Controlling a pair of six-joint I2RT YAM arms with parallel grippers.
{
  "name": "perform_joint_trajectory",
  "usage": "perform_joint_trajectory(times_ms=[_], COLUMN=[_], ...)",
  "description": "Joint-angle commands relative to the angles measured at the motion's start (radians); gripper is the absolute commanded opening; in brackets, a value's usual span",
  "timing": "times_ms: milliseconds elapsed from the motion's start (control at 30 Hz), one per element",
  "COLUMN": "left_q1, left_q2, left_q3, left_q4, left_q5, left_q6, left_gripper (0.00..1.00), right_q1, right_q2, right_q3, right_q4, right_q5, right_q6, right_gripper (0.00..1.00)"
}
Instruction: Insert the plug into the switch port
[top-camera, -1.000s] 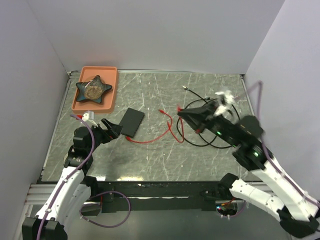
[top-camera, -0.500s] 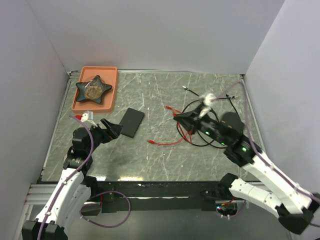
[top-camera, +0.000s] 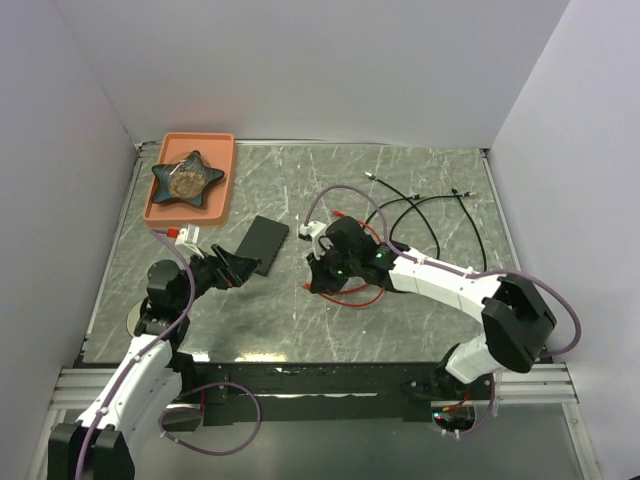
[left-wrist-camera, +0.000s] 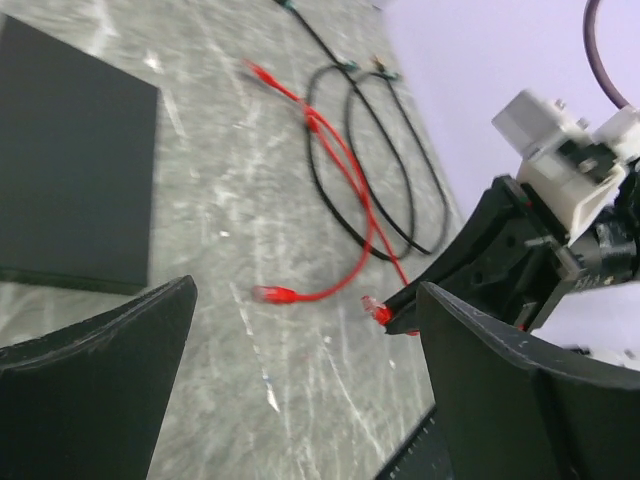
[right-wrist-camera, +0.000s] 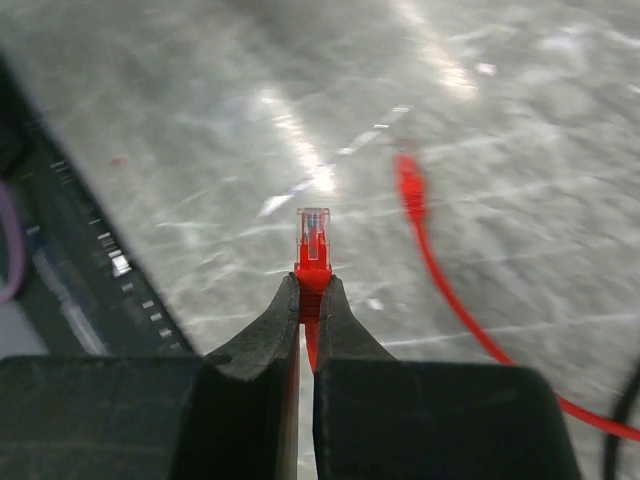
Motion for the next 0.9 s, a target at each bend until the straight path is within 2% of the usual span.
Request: perform_joint_trajectory(times_ms=[0,200,433,700,867], left_q1=[-0.004,-0.027,-0.091,-0.189,-0.245], left_q2=[0.041,0.057,0.043,0.084,0.144], left_q3=[-0.023,-0.031,-0.019,0.024,0.035], left_q4=[0.228,0.282,0.274,0.240,0.300], left_q5=[0.153,0.196,0.196,0.138,0.138], left_q6=[-0.049,-0.046,-0.017,0.026,0.023], left_gripper=[0.96,0.86,0.81,0.80,0.74], right_q1=[0.019,0.023,0.013,-0.077,-0.102], right_q2=[-0.075,-0.058,-0.038,-0.031,-0.038], right_q3=[0.017,0.020,0.027,0.012,0.006], right_q4=[0.138,0.163,0.189,0.284,0.310], right_q5=[-0.099,-0.165,-0.257,-0.518,-0.596], right_q6=[0.004,-0.007,0.001,0.082,0.117], right_gripper=[0.00,0.00,0.00,0.00,0.00])
